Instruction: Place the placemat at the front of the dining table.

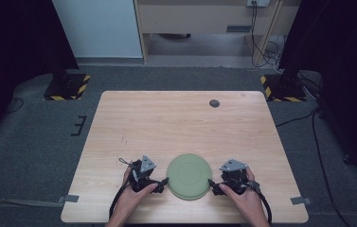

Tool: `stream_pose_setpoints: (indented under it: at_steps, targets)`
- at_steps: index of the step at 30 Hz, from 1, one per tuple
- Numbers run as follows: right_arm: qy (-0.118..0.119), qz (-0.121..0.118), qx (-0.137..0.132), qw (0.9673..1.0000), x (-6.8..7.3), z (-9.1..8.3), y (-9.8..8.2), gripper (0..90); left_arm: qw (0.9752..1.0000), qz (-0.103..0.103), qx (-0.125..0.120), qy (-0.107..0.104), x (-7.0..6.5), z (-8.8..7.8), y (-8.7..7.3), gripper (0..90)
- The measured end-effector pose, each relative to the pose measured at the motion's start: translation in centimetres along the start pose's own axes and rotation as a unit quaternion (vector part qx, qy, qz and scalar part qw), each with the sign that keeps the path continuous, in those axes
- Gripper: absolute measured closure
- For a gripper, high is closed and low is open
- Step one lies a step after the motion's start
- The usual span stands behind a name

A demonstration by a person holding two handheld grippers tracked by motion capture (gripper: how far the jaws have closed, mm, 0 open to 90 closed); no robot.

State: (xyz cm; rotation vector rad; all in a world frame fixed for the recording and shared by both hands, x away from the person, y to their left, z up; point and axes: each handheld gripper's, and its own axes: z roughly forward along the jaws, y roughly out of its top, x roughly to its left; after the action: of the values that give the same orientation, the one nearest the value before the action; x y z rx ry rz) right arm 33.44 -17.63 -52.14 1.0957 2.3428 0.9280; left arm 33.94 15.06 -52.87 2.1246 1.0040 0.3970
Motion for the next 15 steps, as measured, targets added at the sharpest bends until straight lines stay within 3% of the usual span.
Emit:
stream_pose_setpoints:
  at_steps: [15]
  targets:
    - [-0.007,0.000,0.002,1.0000,0.22,0.10,0.07,2.0,1.0000,0.003,0.005,0.008,-0.33,0.36,0.05,0.1]
